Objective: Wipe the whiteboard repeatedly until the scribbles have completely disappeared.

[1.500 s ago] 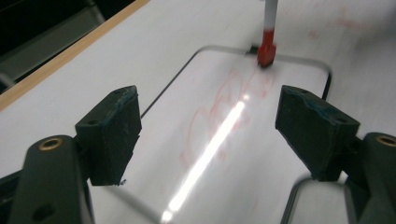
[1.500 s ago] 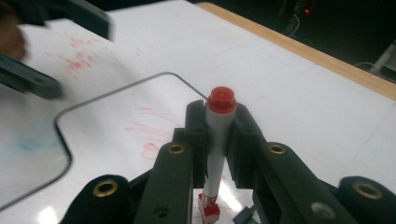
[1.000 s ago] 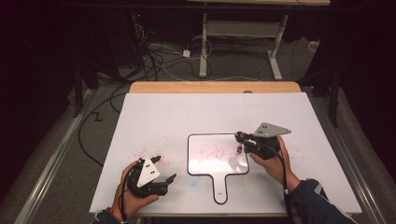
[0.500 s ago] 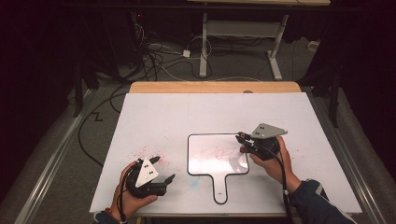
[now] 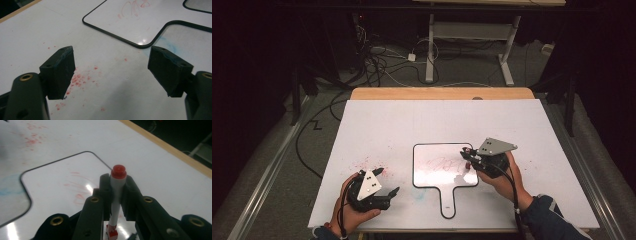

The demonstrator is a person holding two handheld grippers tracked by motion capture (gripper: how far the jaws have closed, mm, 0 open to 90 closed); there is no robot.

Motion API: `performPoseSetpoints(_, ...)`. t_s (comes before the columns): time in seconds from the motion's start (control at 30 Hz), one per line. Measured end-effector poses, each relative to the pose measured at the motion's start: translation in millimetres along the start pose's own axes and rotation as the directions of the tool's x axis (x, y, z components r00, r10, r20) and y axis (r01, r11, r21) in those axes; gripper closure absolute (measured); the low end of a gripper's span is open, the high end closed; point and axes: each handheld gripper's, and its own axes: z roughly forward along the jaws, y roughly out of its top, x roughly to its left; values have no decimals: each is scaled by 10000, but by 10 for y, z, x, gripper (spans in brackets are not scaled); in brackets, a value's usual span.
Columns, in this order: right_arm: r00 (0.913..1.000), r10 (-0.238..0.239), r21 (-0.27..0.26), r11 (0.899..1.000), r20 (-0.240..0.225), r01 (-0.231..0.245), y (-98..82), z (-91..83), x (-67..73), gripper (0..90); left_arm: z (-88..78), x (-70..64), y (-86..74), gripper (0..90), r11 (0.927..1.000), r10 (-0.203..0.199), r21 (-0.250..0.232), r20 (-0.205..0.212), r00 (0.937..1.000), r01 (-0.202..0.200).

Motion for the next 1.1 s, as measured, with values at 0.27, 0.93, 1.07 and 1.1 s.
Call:
performPoseSetpoints(0.27,9978,416,-290,9986,-521,-432,-50,-53,30,811,3,0,3,210,10000,29,-2,52,10000,-29)
performPoseSetpoints(0.93,9993,-19,-212,9998,382,28,-97,-82,-27,812,-8,-10,7,208,9999,105,-64,121,9999,-104)
performPoseSetpoints(1.07,9996,245,-232,9994,138,-242,-116,-119,-46,812,-7,-12,8,208,9999,124,-82,168,9998,-122)
performPoseSetpoints(1.1,9992,403,-298,9987,-83,-406,-121,-128,-33,811,-4,-11,7,208,9999,124,-68,189,9997,-122)
